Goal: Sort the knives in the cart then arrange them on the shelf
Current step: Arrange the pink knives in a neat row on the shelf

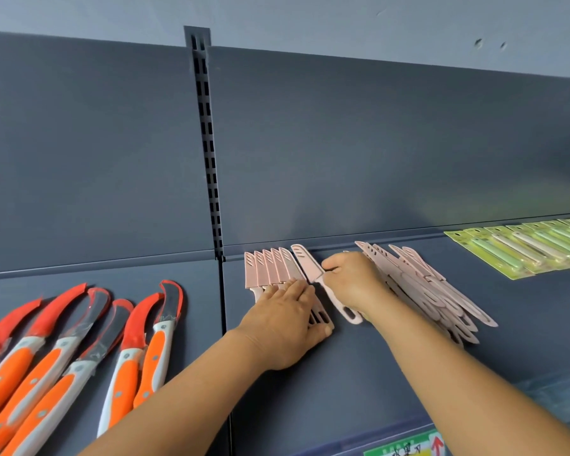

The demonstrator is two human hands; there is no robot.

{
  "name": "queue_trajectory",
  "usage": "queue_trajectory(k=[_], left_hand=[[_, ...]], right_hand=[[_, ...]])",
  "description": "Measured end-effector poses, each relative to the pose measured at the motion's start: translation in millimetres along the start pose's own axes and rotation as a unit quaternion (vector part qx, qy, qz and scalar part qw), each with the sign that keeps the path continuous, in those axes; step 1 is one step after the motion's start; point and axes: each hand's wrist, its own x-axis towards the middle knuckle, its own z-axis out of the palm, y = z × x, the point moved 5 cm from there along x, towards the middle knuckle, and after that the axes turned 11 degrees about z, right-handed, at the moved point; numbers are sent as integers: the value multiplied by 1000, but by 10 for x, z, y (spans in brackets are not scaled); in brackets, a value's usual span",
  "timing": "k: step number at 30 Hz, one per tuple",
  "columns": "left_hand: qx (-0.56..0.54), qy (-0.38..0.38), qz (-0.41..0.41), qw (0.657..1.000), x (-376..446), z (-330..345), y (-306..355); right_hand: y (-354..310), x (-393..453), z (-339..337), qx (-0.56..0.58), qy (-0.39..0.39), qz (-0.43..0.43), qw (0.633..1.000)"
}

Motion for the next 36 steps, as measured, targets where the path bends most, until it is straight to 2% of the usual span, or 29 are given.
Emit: queue_trajectory(k=[3, 7, 12, 19, 23, 26, 29, 33, 36], left_hand=[[-2, 6, 0, 1000, -9, -6, -10], [1, 4, 4, 1000, -16, -8, -17], [0, 6, 3, 1000, -7, -14, -18], [5, 5, 19, 1000, 27, -70, 58], [13, -11, 34, 999, 82, -86, 142], [16, -8, 36, 999, 100, -90, 149], [22, 1, 40, 999, 94, -86, 151], [20, 3, 34, 999, 91, -56, 153], [20, -3, 27, 999, 92, -37, 133]], right_hand=[[-23, 29, 108, 70, -29, 26, 997], [-42, 82, 153, 88, -33, 42, 995], [-58, 60, 152, 32, -10, 26, 999], [134, -9, 82, -5, -25, -8, 1000], [367, -73, -125, -159, 39, -30, 986], [525, -157, -150, -238, 22, -52, 970], [565, -202, -86, -227, -9, -89, 970], [588, -179, -136, -236, 29, -81, 968], [578, -192, -83, -232, -10, -90, 968]])
